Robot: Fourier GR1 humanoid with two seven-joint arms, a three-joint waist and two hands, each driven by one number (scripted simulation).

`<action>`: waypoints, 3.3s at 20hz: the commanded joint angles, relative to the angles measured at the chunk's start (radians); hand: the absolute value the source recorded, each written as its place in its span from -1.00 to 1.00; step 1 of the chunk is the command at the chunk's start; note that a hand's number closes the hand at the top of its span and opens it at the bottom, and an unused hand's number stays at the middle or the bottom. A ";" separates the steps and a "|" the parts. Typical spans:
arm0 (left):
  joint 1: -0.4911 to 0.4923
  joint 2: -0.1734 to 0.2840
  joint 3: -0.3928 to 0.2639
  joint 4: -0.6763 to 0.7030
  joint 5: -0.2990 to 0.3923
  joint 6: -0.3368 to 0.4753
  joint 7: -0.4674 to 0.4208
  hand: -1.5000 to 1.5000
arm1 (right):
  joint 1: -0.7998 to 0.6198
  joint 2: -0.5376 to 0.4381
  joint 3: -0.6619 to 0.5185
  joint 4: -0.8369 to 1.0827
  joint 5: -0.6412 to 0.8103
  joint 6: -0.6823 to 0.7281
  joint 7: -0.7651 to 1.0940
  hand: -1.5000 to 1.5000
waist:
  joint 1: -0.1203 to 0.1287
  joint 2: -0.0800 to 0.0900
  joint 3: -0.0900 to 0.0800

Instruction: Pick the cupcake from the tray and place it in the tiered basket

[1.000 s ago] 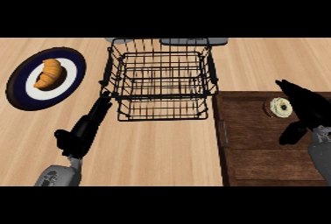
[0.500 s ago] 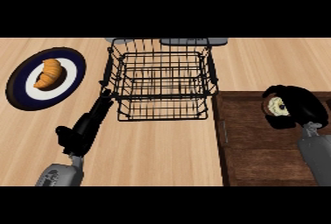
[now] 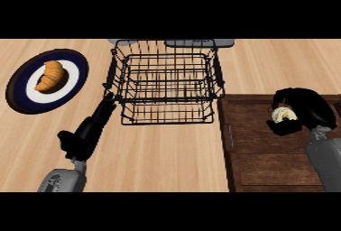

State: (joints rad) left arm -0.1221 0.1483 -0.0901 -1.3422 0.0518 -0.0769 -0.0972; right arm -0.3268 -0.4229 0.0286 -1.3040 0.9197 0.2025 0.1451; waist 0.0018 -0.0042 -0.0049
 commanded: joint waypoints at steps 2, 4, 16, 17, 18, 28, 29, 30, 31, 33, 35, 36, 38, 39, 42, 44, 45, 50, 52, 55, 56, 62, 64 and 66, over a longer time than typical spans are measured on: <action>0.013 -0.033 -0.019 -0.006 -0.025 0.025 0.006 0.00 | 0.143 -0.104 -0.031 -0.015 -0.026 0.065 -0.104 1.00 | -0.012 0.003 0.005; -0.023 -0.006 0.020 0.046 0.004 -0.020 -0.015 0.00 | 0.106 -0.104 -0.038 0.071 -0.012 0.044 -0.142 1.00 | -0.003 0.006 0.005; 0.010 0.002 0.032 -0.023 -0.010 -0.018 0.022 0.00 | 0.024 0.038 -0.271 -0.265 -0.379 0.180 -0.080 1.00 | -0.014 -0.004 0.004; 0.014 -0.026 0.023 -0.004 -0.016 -0.003 0.001 0.00 | 0.032 0.020 -0.284 -0.347 -0.403 0.209 -0.064 1.00 | -0.024 -0.004 0.004; 0.024 0.004 0.034 -0.010 -0.020 -0.017 -0.006 0.00 | 0.017 0.008 -0.303 -0.380 -0.432 0.233 -0.049 1.00 | -0.018 -0.004 0.004; 0.030 -0.018 0.019 -0.005 -0.032 -0.031 -0.017 0.00 | -0.317 0.111 -0.213 -0.572 -0.550 0.339 0.477 1.00 | 0.004 0.002 0.003; -0.010 -0.033 0.016 -0.007 -0.035 -0.014 0.019 0.00 | -0.433 0.091 -0.230 -0.477 -0.545 0.322 0.492 1.00 | 0.011 0.004 0.003; -0.033 0.003 0.055 0.022 0.007 -0.070 0.004 0.00 | -0.427 0.120 -0.215 -0.518 -0.556 0.314 0.524 1.00 | 0.004 0.003 0.003; 0.001 -0.044 0.004 0.011 -0.055 -0.006 -0.003 0.00 | -0.448 0.158 -0.172 -0.534 -0.526 0.283 0.571 1.00 | 0.005 0.003 0.004; 0.000 -0.070 -0.013 0.012 -0.080 0.026 -0.001 0.00 | -0.577 0.156 -0.158 -0.426 -0.533 0.304 0.647 1.00 | 0.010 0.004 0.003; -0.023 -0.039 0.017 -0.019 -0.042 -0.008 0.052 0.00 | -0.665 0.195 -0.132 -0.348 -0.511 0.265 0.670 1.00 | 0.014 0.004 0.004; -0.046 -0.034 0.023 -0.001 -0.043 -0.017 0.042 0.00 | -0.668 0.204 -0.130 -0.326 -0.494 0.237 0.661 1.00 | 0.009 0.005 0.004; 0.067 -0.038 -0.005 -0.060 -0.044 -0.028 -0.007 0.00 | -0.784 0.259 -0.098 -0.222 -0.460 0.199 0.718 1.00 | 0.034 0.006 0.003; 0.030 -0.038 0.008 -0.001 -0.054 -0.023 -0.022 0.00 | -0.765 0.295 -0.069 -0.184 -0.427 0.153 0.684 1.00 | 0.023 0.008 0.003; -0.002 -0.040 0.016 0.004 -0.054 -0.025 -0.006 0.00 | -0.808 0.292 -0.077 -0.069 -0.424 0.129 0.603 1.00 | 0.013 0.007 0.004; 0.040 0.011 0.045 -0.027 -0.020 -0.075 -0.009 0.00 | -0.870 0.325 -0.066 -0.003 -0.421 0.127 0.637 1.00 | 0.018 0.007 0.004; -0.068 -0.052 0.030 0.024 -0.043 -0.015 0.044 0.00 | -0.889 0.360 -0.040 0.037 -0.404 0.107 0.631 1.00 | 0.014 0.009 0.004; -0.014 -0.070 0.011 0.020 -0.066 -0.005 0.000 0.00 | -0.962 0.419 -0.028 0.216 -0.374 0.019 0.581 1.00 | 0.016 0.008 0.004; -0.018 -0.034 0.034 0.002 -0.041 -0.042 0.017 0.00 | -0.992 0.420 -0.019 0.323 -0.374 -0.047 0.503 1.00 | 0.027 0.011 0.004; -0.072 -0.048 0.049 0.002 -0.031 -0.029 0.063 0.00 | -0.995 0.422 0.024 0.352 -0.425 -0.091 0.510 1.00 | 0.019 0.008 0.004; -0.008 -0.066 -0.007 -0.033 -0.076 -0.013 0.046 0.00 | -0.979 0.422 0.069 0.404 -0.444 -0.152 0.460 1.00 | 0.031 0.009 0.004; -0.071 -0.045 0.060 0.088 -0.043 -0.044 -0.009 0.00 | -1.031 0.423 0.038 0.467 -0.598 -0.158 0.456 1.00 | 0.017 0.007 0.004; -0.038 -0.061 0.021 0.022 -0.059 -0.040 0.007 0.00 | -1.115 0.423 0.063 0.551 -0.670 -0.216 0.496 1.00 | 0.039 0.009 0.004; -0.010 -0.063 0.013 -0.020 -0.056 -0.036 0.035 0.00 | -1.057 0.423 0.061 0.554 -0.758 -0.251 0.555 1.00 | 0.052 0.006 0.004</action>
State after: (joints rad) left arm -0.1437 0.0954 -0.0645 -1.3304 -0.0044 -0.1154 -0.0883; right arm -1.3891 -0.0015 0.0679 -0.7893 0.2919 0.0144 0.6309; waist 0.0376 0.0039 -0.0011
